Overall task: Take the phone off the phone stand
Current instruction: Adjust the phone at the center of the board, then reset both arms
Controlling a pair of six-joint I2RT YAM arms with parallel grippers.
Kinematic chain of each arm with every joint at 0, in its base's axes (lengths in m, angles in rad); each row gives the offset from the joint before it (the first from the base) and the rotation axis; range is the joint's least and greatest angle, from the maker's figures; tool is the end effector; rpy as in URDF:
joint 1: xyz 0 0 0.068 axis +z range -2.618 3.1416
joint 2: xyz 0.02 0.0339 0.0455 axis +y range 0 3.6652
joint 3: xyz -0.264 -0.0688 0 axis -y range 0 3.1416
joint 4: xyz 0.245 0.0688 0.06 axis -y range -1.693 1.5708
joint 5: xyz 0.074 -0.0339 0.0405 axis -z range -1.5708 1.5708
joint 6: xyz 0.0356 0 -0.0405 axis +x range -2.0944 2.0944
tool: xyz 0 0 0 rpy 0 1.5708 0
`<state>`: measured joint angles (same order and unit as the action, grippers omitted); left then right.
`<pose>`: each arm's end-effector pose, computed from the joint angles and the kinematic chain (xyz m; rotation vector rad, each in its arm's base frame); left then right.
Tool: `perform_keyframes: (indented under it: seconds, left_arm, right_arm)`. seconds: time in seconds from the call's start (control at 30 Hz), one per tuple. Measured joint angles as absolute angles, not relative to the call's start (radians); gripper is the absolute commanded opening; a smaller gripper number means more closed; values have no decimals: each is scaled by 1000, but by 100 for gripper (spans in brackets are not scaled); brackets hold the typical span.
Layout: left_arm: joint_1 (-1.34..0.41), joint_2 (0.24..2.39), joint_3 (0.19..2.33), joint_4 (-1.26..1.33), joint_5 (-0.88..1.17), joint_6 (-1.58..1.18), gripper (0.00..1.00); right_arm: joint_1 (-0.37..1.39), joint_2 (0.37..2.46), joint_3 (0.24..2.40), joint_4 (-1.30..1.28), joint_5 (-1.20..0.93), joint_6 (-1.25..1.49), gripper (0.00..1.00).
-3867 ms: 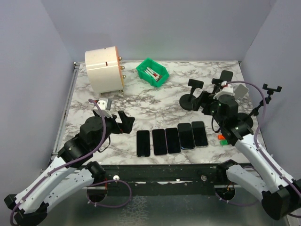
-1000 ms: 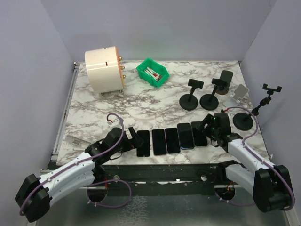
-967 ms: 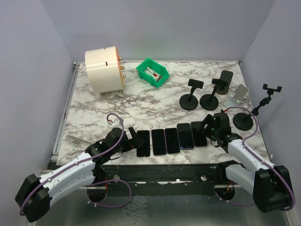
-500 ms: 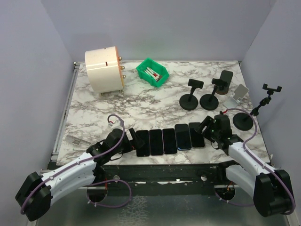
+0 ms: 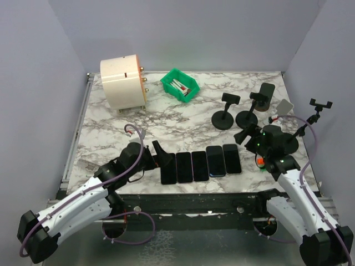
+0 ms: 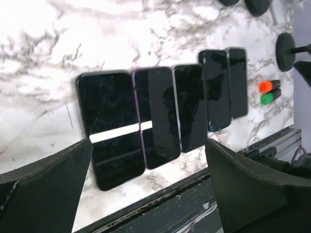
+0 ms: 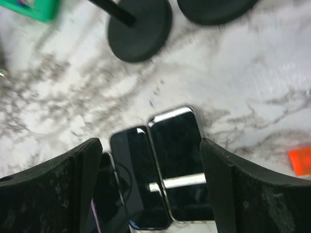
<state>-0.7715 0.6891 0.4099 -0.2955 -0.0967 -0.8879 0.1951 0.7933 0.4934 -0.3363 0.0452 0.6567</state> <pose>0.1172 -0.1092 0.2120 -0.1916 2.2619 -0.8362 0.1717 0.0323 0.2215 0.5370 2.1736 0.4206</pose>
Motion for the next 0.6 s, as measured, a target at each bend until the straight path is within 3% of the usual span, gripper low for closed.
perform_keyframes:
  seconds: [0.2,0.6]
  left_arm:
    - [-772,690,553,-346,-141,-802,99]
    - [-772,696,733,-448,-212,-664,99]
  right_arm:
    - [195,726,677,-347,71,581,84]
    - [281,810,1019,-371,10,399,77]
